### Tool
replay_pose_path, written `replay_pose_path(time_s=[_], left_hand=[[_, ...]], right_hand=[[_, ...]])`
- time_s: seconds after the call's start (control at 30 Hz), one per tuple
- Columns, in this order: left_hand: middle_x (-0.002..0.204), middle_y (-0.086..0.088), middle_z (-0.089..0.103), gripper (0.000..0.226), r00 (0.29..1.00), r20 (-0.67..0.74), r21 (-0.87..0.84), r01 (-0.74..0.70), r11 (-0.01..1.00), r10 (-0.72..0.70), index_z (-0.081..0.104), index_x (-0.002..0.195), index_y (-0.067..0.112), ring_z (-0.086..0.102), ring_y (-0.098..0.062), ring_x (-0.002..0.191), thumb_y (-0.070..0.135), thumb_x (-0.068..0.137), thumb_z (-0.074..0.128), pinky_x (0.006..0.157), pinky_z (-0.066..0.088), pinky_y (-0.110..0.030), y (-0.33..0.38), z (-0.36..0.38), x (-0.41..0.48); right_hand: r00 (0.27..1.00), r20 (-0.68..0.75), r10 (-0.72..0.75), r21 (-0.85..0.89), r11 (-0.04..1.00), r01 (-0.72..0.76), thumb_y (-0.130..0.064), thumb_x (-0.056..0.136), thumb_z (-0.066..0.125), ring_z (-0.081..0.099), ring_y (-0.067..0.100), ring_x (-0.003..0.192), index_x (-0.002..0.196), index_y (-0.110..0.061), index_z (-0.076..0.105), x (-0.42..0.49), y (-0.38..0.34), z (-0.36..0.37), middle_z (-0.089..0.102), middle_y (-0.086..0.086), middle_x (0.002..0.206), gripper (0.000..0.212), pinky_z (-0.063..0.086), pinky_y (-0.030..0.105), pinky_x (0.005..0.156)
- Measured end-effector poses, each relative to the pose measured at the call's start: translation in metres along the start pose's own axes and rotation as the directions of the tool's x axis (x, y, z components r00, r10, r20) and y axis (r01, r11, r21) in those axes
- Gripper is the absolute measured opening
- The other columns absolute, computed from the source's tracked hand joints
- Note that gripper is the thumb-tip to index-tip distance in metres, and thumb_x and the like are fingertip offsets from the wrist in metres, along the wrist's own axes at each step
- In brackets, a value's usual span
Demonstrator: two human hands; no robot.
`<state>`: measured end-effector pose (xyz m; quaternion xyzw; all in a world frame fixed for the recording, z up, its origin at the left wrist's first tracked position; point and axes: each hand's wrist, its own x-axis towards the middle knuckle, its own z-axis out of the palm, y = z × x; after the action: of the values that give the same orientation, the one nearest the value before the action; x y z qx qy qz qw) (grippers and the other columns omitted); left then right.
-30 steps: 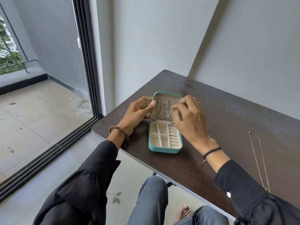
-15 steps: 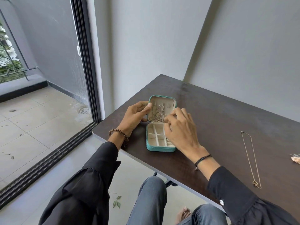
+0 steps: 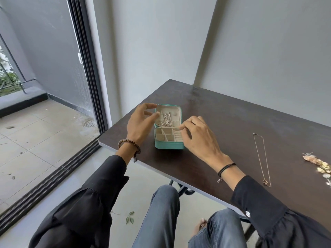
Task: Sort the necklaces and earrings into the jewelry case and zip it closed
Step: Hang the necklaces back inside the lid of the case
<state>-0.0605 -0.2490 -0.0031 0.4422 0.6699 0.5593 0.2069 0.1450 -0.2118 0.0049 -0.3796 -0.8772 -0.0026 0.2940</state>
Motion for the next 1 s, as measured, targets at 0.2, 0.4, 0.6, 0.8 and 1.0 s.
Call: replay_pose_path(time_s=[0.2, 0.4, 0.6, 0.8, 1.0], left_hand=[[0.100, 0.019, 0.073, 0.026, 0.990, 0.116, 0.048, -0.081, 0.996, 0.075, 0.072, 0.102, 0.032, 0.068, -0.003, 0.096, 0.038, 0.079, 0.065, 0.091, 0.057, -0.043, 0.038, 0.005, -0.009], [0.099, 0.015, 0.074, 0.021, 0.962, 0.237, 0.076, -0.154, 0.985, 0.133, 0.073, 0.103, 0.029, 0.069, -0.004, 0.096, 0.036, 0.084, 0.069, 0.093, 0.056, -0.040, 0.070, 0.016, -0.015], [0.098, 0.008, 0.076, 0.017, 0.923, 0.342, 0.067, -0.213, 0.975, 0.178, 0.074, 0.106, 0.021, 0.071, -0.006, 0.092, 0.025, 0.090, 0.069, 0.089, 0.057, -0.032, 0.098, 0.050, -0.030], [0.095, 0.010, 0.075, 0.016, 0.896, 0.401, 0.080, -0.241, 0.967, 0.190, 0.073, 0.103, 0.023, 0.070, -0.009, 0.092, 0.028, 0.089, 0.069, 0.089, 0.057, -0.037, 0.114, 0.101, -0.037], [0.099, 0.008, 0.073, 0.019, 0.839, 0.514, 0.117, -0.278, 0.954, 0.181, 0.074, 0.106, 0.023, 0.069, -0.012, 0.094, 0.028, 0.089, 0.068, 0.089, 0.057, -0.037, 0.124, 0.169, -0.041]], right_hand=[[0.997, 0.028, 0.071, 0.157, 0.985, -0.074, -0.019, 0.099, 0.052, 0.054, 0.013, 0.103, 0.103, -0.020, 0.071, -0.001, -0.001, -0.013, 0.063, -0.007, 0.101, 0.020, 0.053, 0.037, 0.076], [0.993, -0.028, 0.112, 0.235, 0.966, -0.103, -0.019, 0.095, 0.059, 0.062, 0.016, 0.091, 0.103, -0.020, 0.069, -0.004, 0.006, -0.026, 0.063, -0.006, 0.097, 0.013, 0.057, 0.048, 0.076], [0.985, -0.063, 0.160, 0.222, 0.964, -0.143, -0.018, 0.093, 0.061, 0.063, 0.013, 0.086, 0.103, -0.018, 0.069, -0.018, 0.028, -0.052, 0.063, -0.005, 0.095, 0.013, 0.056, 0.043, 0.078], [0.973, -0.073, 0.217, 0.144, 0.968, -0.205, -0.018, 0.094, 0.062, 0.064, 0.013, 0.085, 0.104, -0.016, 0.070, -0.039, 0.074, -0.085, 0.066, -0.002, 0.096, 0.013, 0.053, 0.032, 0.080], [0.937, -0.043, 0.346, 0.048, 0.938, -0.344, -0.021, 0.094, 0.063, 0.062, 0.010, 0.082, 0.101, -0.019, 0.070, -0.057, 0.145, -0.111, 0.066, -0.002, 0.096, 0.010, 0.053, 0.030, 0.079]])
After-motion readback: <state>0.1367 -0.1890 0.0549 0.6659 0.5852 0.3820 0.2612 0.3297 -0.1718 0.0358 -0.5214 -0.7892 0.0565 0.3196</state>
